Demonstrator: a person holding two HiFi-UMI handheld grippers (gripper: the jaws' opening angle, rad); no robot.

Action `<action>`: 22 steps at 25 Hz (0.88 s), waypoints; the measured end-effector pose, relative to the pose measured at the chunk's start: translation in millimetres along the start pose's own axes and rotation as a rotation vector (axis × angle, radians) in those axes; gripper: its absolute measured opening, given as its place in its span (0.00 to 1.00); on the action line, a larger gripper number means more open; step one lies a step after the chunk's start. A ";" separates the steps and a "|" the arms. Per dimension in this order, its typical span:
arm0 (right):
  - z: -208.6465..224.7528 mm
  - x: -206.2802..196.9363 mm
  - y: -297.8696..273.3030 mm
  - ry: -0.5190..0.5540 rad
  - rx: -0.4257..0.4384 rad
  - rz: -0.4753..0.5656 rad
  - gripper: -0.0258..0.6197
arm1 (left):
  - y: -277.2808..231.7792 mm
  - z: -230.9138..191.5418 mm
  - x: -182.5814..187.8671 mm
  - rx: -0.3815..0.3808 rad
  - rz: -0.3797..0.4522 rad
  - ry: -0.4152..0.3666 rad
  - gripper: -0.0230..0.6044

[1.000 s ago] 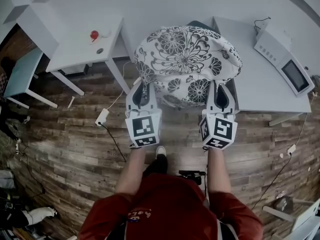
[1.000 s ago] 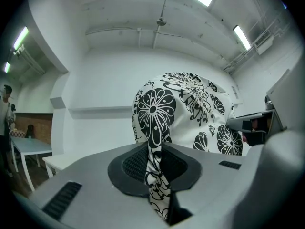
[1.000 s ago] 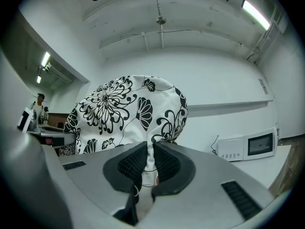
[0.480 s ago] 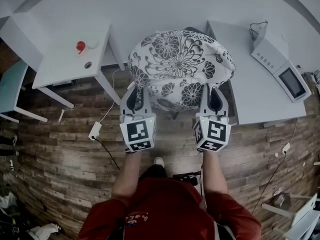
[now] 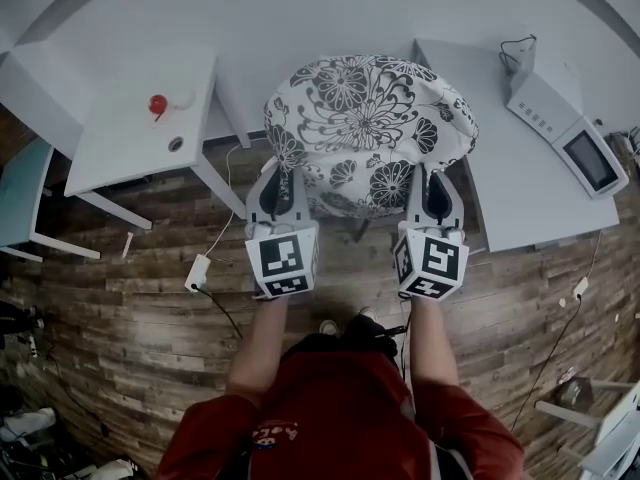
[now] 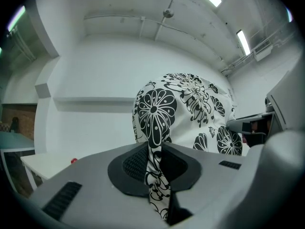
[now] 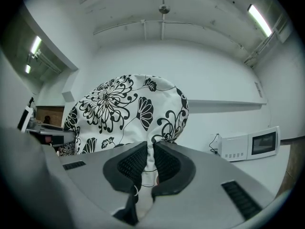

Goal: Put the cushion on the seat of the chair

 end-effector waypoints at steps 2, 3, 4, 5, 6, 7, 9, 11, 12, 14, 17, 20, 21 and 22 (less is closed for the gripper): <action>2.9 2.8 -0.5 0.004 0.013 -0.009 0.11 | 2.2 2.8 1.2 0.012 -0.013 0.008 0.12; 3.6 2.7 -0.9 0.006 0.010 -0.008 0.11 | 1.0 3.3 0.7 0.008 -0.013 0.009 0.12; 3.5 2.1 -1.4 0.005 0.003 -0.006 0.11 | -0.9 2.9 0.1 0.000 -0.011 0.007 0.12; 2.7 1.3 -1.8 0.001 -0.005 -0.004 0.11 | -2.6 1.9 -0.2 -0.007 -0.010 0.004 0.12; 1.8 0.9 -2.1 -0.004 -0.009 -0.004 0.11 | -3.4 0.8 0.0 -0.011 -0.011 0.000 0.12; 1.0 1.2 -2.4 -0.008 -0.009 -0.006 0.11 | -3.2 0.0 0.8 -0.011 -0.014 -0.002 0.12; 0.5 3.4 -1.8 -0.008 0.001 -0.011 0.11 | 0.2 -0.4 3.2 -0.004 -0.021 -0.003 0.12; 1.3 6.5 -0.4 -0.008 0.007 -0.009 0.11 | 4.0 0.4 6.0 -0.001 -0.022 -0.008 0.12; 1.8 7.9 0.3 -0.010 0.010 -0.007 0.11 | 5.4 0.8 7.5 0.000 -0.021 -0.012 0.12; 2.5 8.5 0.6 -0.015 0.012 0.000 0.11 | 6.9 1.4 8.6 0.002 -0.021 -0.020 0.12; 4.0 7.2 0.4 -0.014 0.008 0.005 0.11 | 6.1 3.4 6.3 0.001 -0.019 -0.021 0.12; 2.4 12.4 5.0 -0.005 0.011 0.000 0.11 | 10.5 2.9 8.9 0.005 -0.022 -0.011 0.12; 2.2 13.4 5.6 -0.003 0.014 -0.004 0.11 | 11.2 2.8 9.2 0.008 -0.027 -0.007 0.12; 2.6 12.9 5.1 -0.002 0.017 -0.010 0.11 | 10.7 3.3 8.5 0.011 -0.032 -0.003 0.12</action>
Point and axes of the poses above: the fingertips, and each gripper's own axes: y backward along the fingers, z to its right, x out of its top, the point moved 10 cm from there along y, backward along the fingers, and after that the axes turned 5 degrees about x, right-handed, at the moved point
